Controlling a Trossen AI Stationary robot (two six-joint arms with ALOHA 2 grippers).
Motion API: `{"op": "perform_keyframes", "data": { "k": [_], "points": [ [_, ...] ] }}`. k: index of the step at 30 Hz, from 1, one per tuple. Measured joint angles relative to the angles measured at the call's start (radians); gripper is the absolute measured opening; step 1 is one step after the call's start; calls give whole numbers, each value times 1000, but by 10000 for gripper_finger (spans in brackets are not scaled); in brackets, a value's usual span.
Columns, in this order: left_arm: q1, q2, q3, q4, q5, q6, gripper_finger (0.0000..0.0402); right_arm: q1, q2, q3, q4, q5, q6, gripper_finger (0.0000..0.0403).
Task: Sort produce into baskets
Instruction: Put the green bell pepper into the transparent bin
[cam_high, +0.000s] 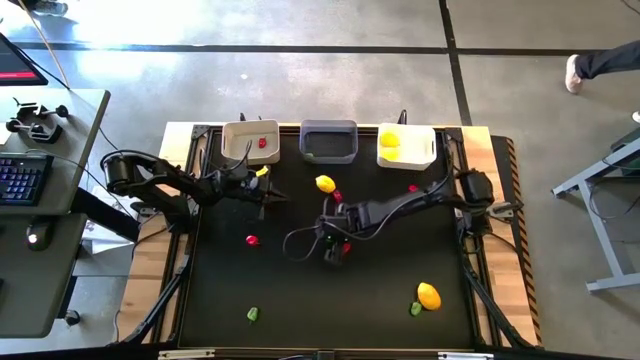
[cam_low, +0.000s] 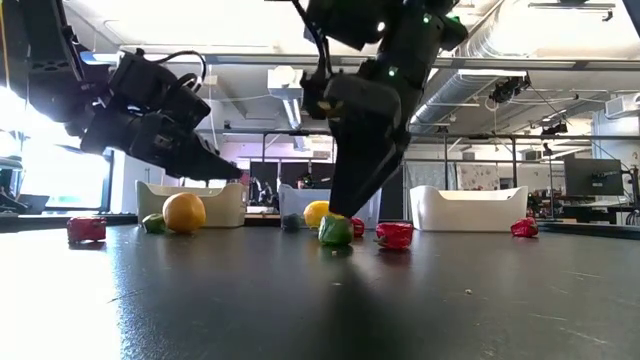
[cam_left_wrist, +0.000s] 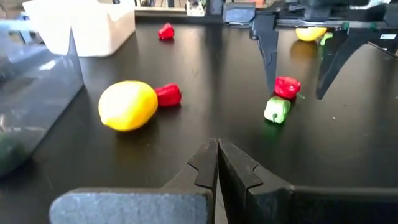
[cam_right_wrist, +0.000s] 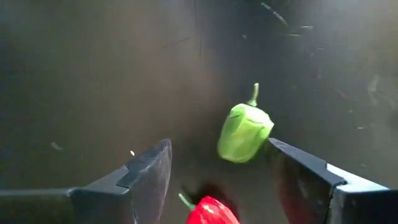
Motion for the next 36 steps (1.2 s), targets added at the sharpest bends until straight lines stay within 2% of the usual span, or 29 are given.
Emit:
{"op": "perform_keyframes", "data": {
  "k": [5,11,16,23,30,36],
  "points": [
    [-14,0,0,-50,0,-9,0,-3,32,0,13,112,-12,249],
    [-53,0,0,-51,0,-23,0,-28,33,0,56,67,-38,249],
    [-71,0,0,-51,-1,10,0,-32,33,0,150,90,-177,249],
    [-70,0,0,-55,-3,17,0,-66,41,0,241,108,-279,249],
    [-70,0,0,-63,-3,17,0,-104,110,0,261,23,-212,249],
    [-70,0,0,-71,-3,6,0,-107,131,1,304,18,-165,237]
  ]
}}
